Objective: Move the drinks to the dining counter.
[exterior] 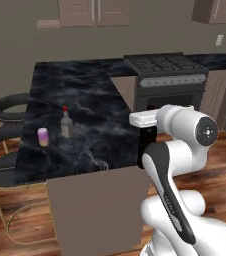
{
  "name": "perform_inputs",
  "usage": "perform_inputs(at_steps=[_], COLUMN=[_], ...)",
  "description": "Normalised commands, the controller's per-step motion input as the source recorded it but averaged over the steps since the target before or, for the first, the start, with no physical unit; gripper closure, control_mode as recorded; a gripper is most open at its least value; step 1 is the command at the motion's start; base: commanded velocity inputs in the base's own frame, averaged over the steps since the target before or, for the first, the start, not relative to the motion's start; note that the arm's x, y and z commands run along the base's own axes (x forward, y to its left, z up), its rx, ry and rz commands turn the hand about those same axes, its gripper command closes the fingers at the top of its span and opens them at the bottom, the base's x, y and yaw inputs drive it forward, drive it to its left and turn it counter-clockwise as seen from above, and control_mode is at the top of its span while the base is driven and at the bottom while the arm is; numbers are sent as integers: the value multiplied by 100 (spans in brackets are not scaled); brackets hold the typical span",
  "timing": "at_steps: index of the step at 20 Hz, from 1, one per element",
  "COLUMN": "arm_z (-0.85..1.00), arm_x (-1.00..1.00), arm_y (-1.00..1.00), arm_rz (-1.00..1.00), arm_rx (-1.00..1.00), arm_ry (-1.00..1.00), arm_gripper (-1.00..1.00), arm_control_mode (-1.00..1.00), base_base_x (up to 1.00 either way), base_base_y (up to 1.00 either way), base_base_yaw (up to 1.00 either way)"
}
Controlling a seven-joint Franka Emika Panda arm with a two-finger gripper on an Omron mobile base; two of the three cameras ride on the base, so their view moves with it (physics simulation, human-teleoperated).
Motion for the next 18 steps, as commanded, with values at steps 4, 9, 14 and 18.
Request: perform_inputs(at_steps=[4, 9, 14, 18], arm_z=[0, 0, 0, 0], arm_x=[0, 0, 0, 0], arm_y=[0, 0, 0, 0], arm_rz=[0, 0, 0, 0], arm_rx=[0, 0, 0, 0], arm_ry=[0, 0, 0, 0], arm_gripper=[100, 100, 100, 100], arm_control_mode=[100, 100, 100, 100], base_base_x=[53, 39, 4, 44], base_base_y=[32, 57, 68, 14], base_base_yaw=[-24, -10, -19, -6])
